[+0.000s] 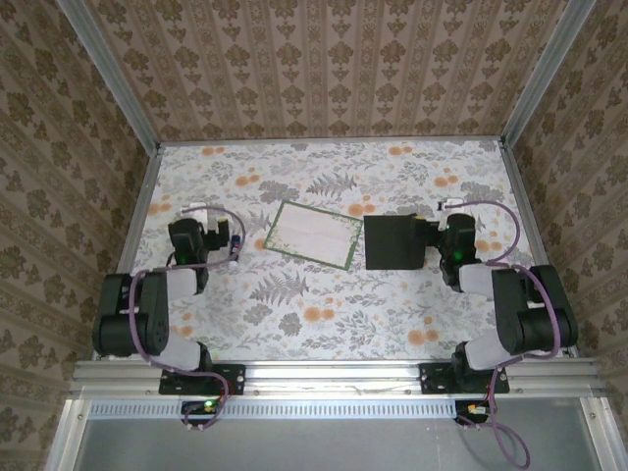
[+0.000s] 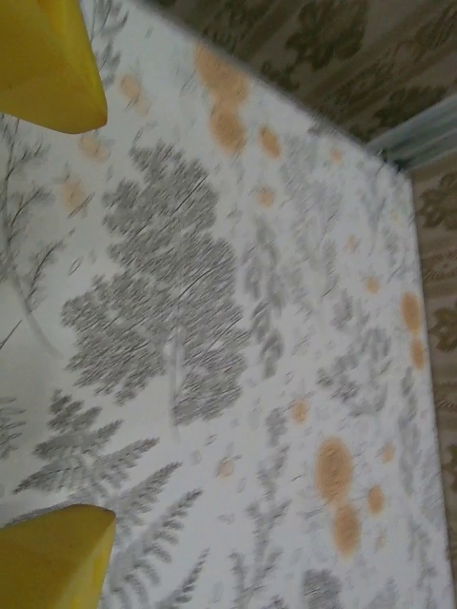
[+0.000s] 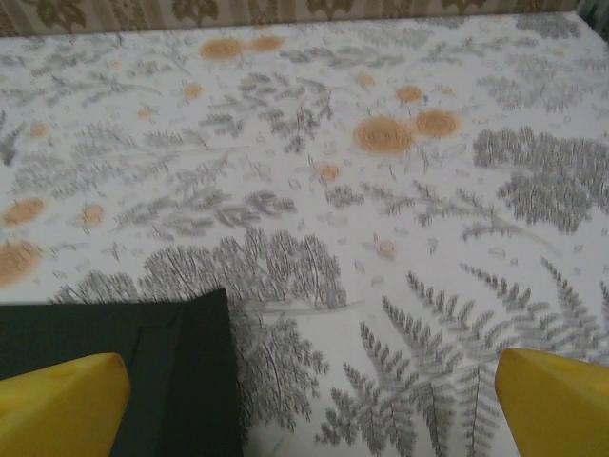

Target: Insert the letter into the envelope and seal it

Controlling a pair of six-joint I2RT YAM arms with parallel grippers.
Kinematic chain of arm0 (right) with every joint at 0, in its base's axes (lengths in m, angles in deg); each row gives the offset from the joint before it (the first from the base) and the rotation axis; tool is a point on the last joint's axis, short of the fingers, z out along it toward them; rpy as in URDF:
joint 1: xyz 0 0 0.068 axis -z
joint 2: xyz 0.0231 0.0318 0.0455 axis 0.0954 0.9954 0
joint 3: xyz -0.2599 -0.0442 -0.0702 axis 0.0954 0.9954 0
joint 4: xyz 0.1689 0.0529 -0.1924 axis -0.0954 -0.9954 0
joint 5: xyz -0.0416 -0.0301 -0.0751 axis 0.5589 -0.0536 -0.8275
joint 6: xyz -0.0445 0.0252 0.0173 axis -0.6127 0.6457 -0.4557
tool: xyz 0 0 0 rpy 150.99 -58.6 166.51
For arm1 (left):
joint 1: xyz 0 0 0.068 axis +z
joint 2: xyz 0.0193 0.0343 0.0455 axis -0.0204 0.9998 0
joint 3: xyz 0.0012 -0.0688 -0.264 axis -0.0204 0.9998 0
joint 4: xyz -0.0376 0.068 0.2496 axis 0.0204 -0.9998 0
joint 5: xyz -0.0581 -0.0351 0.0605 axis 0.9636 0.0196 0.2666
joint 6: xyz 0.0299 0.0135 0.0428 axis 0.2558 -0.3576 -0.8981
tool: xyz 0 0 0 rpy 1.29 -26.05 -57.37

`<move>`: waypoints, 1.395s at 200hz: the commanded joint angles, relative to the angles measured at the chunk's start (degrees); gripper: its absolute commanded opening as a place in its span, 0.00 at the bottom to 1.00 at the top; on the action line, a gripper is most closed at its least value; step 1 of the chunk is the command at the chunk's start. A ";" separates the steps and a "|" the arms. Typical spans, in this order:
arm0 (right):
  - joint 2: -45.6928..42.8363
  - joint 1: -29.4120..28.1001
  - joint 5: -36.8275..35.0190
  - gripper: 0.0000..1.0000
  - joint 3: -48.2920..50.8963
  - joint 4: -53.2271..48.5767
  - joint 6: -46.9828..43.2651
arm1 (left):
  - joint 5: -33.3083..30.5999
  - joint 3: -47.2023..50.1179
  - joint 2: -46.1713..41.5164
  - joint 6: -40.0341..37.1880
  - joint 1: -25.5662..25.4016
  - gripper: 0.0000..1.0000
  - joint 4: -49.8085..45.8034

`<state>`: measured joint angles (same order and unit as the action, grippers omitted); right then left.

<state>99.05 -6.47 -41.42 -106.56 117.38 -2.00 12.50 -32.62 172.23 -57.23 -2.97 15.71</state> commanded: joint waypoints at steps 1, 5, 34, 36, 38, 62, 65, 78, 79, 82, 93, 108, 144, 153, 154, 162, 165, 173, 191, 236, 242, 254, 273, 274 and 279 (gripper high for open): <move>-7.79 -0.11 6.12 1.00 -7.55 -14.53 -0.77 | -5.40 -10.35 -8.23 5.44 -0.06 1.00 -20.44; -8.78 -0.14 7.13 1.00 -8.55 -16.35 -0.34 | -4.82 -12.04 -9.22 6.59 -0.13 1.00 -23.65; -11.87 -2.61 7.77 1.00 -20.61 -36.07 5.97 | 4.13 -23.67 -13.05 14.59 -0.13 1.00 -42.58; -11.84 -3.03 7.73 1.00 -21.48 -37.35 5.95 | 4.98 -24.31 -13.12 15.08 -0.11 1.00 -43.79; -11.79 -3.50 7.53 1.00 -22.46 -38.55 5.95 | 5.69 -24.97 -13.18 15.58 -0.12 1.00 -44.64; -10.60 -11.78 2.20 1.00 -29.76 -46.66 8.60 | 15.09 -28.36 -13.84 20.54 -1.10 1.00 -51.44; -10.22 -13.18 1.84 1.00 -30.45 -47.24 9.16 | 15.62 -28.22 -14.08 21.18 -1.53 1.00 -51.69; -7.90 -17.90 0.81 1.00 -33.46 -49.90 13.17 | 17.63 -26.93 -15.26 23.05 -3.93 1.00 -51.98; -7.62 -18.17 0.78 1.00 -33.62 -50.02 13.32 | 17.77 -26.78 -15.33 23.20 -4.32 1.00 -52.02; -7.15 -18.76 0.78 1.00 -33.82 -50.20 14.07 | 18.08 -26.60 -15.62 23.45 -5.15 1.00 -52.11; -4.34 -22.07 1.49 1.00 -35.51 -50.82 17.94 | 18.02 -25.45 -16.31 24.34 -8.72 1.00 -52.60; 1.14 -25.02 3.37 1.00 -36.95 -50.05 21.19 | 16.45 -24.00 -16.62 26.04 -13.77 1.00 -52.94; 11.10 -27.99 7.05 0.98 -39.40 -47.92 26.55 | 14.23 -18.04 -14.31 31.66 -19.60 1.00 -48.07; 13.08 -28.10 8.32 0.97 -40.13 -48.10 27.19 | 14.94 -16.69 -13.39 33.19 -19.84 0.99 -46.29; 13.33 -28.10 8.49 0.97 -40.25 -48.11 27.23 | 15.07 -16.48 -13.25 33.33 -19.83 0.99 -46.06; 14.64 -28.16 9.58 0.96 -40.51 -47.96 27.39 | 15.49 -15.69 -12.28 34.16 -20.21 0.99 -44.68; 14.97 -28.10 9.81 0.96 -40.54 -47.87 27.50 | 15.47 -15.52 -11.93 34.44 -20.43 0.99 -44.41; 15.85 -28.13 10.06 0.94 -40.62 -47.73 27.46 | 15.12 -15.25 -10.92 34.93 -20.91 0.99 -43.75; 17.24 -28.15 10.28 0.91 -40.87 -48.06 27.26 | 15.01 -15.51 -8.60 35.04 -21.59 0.99 -43.28; 19.80 -28.10 11.30 0.73 -41.20 -48.01 27.29 | 15.50 -16.07 -5.49 34.96 -21.92 1.00 -42.58; 20.09 -28.17 11.38 0.69 -41.25 -47.94 27.33 | 15.50 -15.97 -5.30 34.90 -21.93 0.99 -42.42; 20.62 -28.05 11.56 0.61 -41.49 -48.01 27.26 | 15.47 -15.88 -4.88 34.72 -21.93 0.99 -42.24; 21.44 -27.79 12.46 0.44 -41.94 -47.95 26.76 | 15.41 -15.75 -4.44 34.26 -21.93 1.00 -42.15; 21.46 -27.81 12.54 0.43 -41.94 -47.95 26.75 | 15.39 -15.79 -4.38 34.22 -21.93 1.00 -42.14; 21.74 -27.68 13.03 0.37 -41.99 -47.78 26.69 | 15.30 -15.74 -4.24 34.01 -21.92 0.99 -42.07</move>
<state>119.35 -34.49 -30.36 -146.36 70.10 24.62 27.51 -48.23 167.27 -23.35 -24.72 -27.74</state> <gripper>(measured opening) 0.473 0.994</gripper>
